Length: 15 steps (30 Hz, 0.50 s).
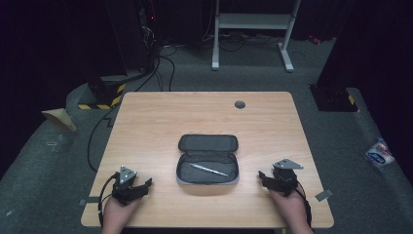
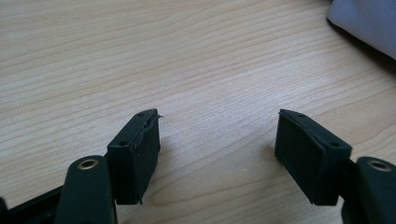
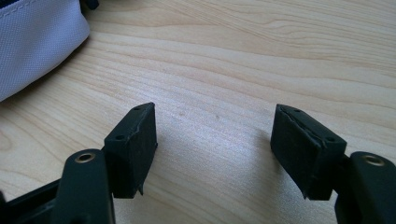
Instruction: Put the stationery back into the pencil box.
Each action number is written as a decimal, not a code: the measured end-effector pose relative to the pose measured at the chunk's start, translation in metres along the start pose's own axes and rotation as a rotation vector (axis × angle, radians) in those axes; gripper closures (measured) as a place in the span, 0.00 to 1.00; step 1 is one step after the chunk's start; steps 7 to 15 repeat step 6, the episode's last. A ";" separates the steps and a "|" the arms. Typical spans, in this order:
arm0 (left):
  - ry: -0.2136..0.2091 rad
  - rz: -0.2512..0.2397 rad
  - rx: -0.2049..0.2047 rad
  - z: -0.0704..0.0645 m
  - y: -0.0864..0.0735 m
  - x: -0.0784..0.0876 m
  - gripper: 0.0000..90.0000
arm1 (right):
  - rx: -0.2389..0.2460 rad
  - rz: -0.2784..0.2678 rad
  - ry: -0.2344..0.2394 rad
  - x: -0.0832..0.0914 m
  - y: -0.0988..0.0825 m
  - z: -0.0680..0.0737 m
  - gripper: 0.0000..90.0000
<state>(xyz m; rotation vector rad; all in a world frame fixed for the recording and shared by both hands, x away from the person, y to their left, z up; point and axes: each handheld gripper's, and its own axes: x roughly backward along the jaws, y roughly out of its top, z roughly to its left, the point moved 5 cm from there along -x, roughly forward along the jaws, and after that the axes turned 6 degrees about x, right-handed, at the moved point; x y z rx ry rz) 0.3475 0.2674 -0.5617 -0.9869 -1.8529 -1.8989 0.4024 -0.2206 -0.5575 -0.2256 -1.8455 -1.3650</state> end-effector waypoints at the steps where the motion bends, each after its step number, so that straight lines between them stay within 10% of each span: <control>1: 0.000 0.001 0.000 0.000 0.000 0.000 0.34 | -0.001 0.000 -0.001 0.000 0.000 0.000 0.34; 15: -0.002 0.000 0.000 0.000 0.000 0.000 0.35 | -0.001 0.000 -0.001 0.000 0.000 0.000 0.34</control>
